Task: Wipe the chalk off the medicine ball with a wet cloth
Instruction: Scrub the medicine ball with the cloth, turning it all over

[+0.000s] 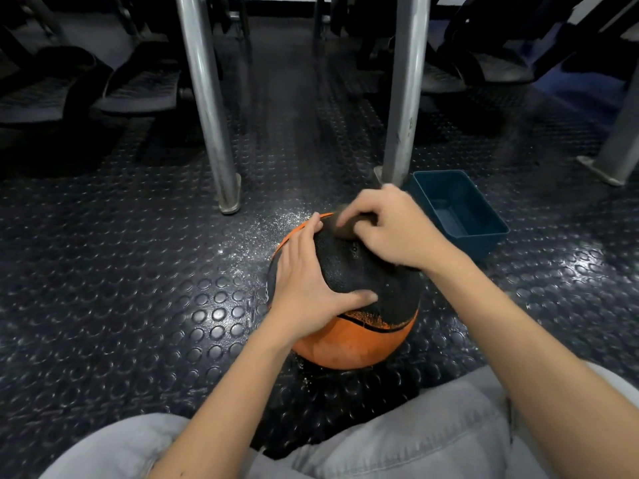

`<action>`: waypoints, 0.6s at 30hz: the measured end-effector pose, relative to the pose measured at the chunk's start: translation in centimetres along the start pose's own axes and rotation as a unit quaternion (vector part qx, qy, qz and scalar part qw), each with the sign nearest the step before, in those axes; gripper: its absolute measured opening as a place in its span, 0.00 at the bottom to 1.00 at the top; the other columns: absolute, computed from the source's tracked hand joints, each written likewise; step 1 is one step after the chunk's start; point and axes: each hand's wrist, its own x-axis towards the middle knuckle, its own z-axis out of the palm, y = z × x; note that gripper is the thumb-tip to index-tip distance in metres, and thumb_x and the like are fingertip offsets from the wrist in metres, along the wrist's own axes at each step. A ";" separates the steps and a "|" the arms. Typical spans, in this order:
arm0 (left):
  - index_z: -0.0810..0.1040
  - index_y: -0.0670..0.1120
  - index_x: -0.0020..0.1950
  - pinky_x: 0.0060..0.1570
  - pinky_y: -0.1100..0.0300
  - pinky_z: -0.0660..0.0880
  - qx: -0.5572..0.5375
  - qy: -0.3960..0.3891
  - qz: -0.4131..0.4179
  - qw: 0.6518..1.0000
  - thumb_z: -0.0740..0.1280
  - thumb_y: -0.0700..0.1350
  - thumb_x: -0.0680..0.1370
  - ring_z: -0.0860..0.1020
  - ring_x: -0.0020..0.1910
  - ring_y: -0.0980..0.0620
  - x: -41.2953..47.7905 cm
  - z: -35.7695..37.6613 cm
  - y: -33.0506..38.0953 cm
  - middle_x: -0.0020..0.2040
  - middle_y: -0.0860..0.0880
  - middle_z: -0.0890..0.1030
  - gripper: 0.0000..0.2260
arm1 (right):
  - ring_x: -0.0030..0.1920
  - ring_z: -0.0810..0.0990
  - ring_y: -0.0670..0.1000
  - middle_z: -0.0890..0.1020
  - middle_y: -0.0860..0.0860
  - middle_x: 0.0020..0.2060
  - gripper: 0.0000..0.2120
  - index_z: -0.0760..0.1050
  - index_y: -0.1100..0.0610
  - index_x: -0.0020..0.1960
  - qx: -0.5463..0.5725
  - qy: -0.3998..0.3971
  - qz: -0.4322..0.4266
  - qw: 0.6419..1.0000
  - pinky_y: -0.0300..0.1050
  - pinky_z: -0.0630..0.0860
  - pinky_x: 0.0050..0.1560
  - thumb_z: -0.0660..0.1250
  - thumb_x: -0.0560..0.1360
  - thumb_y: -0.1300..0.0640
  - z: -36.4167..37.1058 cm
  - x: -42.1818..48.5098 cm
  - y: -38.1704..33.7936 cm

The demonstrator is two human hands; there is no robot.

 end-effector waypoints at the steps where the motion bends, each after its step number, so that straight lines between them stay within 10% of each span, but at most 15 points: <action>1: 0.50 0.49 0.77 0.71 0.59 0.53 -0.003 -0.002 -0.007 1.000 0.80 0.57 0.59 0.55 0.68 0.61 0.0 0.0 -0.1 0.69 0.55 0.60 0.56 | 0.46 0.72 0.46 0.81 0.45 0.44 0.15 0.83 0.50 0.47 0.004 -0.039 -0.028 0.999 0.38 0.67 0.51 0.63 0.70 0.65 -0.2 0.0 -1.1; 5: 0.49 0.50 0.77 0.71 0.59 0.55 -0.019 -0.002 -0.016 1.000 0.74 0.62 0.57 0.55 0.64 0.66 0.0 -0.2 -0.2 0.66 0.57 0.59 0.55 | 0.40 0.75 0.33 0.81 0.45 0.43 0.14 0.83 0.52 0.48 0.009 -0.050 0.018 0.999 0.22 0.64 0.43 0.63 0.71 0.66 -0.7 1.5 0.4; 9: 0.49 0.50 0.77 0.67 0.65 0.52 -0.011 -0.006 0.000 1.000 0.79 0.60 0.59 0.55 0.62 0.68 0.4 0.1 -0.1 0.64 0.61 0.58 0.56 | 0.57 0.75 0.52 0.82 0.49 0.51 0.15 0.81 0.49 0.49 -0.029 0.007 0.113 0.993 0.45 0.70 0.59 0.60 0.72 0.64 -0.6 1.5 3.1; 14: 0.49 0.50 0.77 0.69 0.62 0.53 -0.015 0.005 -0.017 1.000 0.77 0.62 0.55 0.56 0.66 0.64 0.2 0.0 -0.5 0.67 0.58 0.60 0.58 | 0.39 0.72 0.37 0.78 0.44 0.42 0.15 0.83 0.52 0.45 0.041 -0.080 -0.012 0.996 0.25 0.65 0.44 0.62 0.70 0.68 -1.2 -0.1 -0.8; 18: 0.50 0.52 0.77 0.70 0.60 0.54 -0.024 0.009 -0.036 0.999 0.68 0.70 0.52 0.55 0.64 0.66 0.5 -0.4 -0.9 0.65 0.61 0.59 0.58 | 0.50 0.77 0.46 0.81 0.48 0.48 0.15 0.82 0.52 0.46 0.045 -0.007 0.073 0.996 0.38 0.71 0.57 0.61 0.72 0.67 -0.7 0.7 2.1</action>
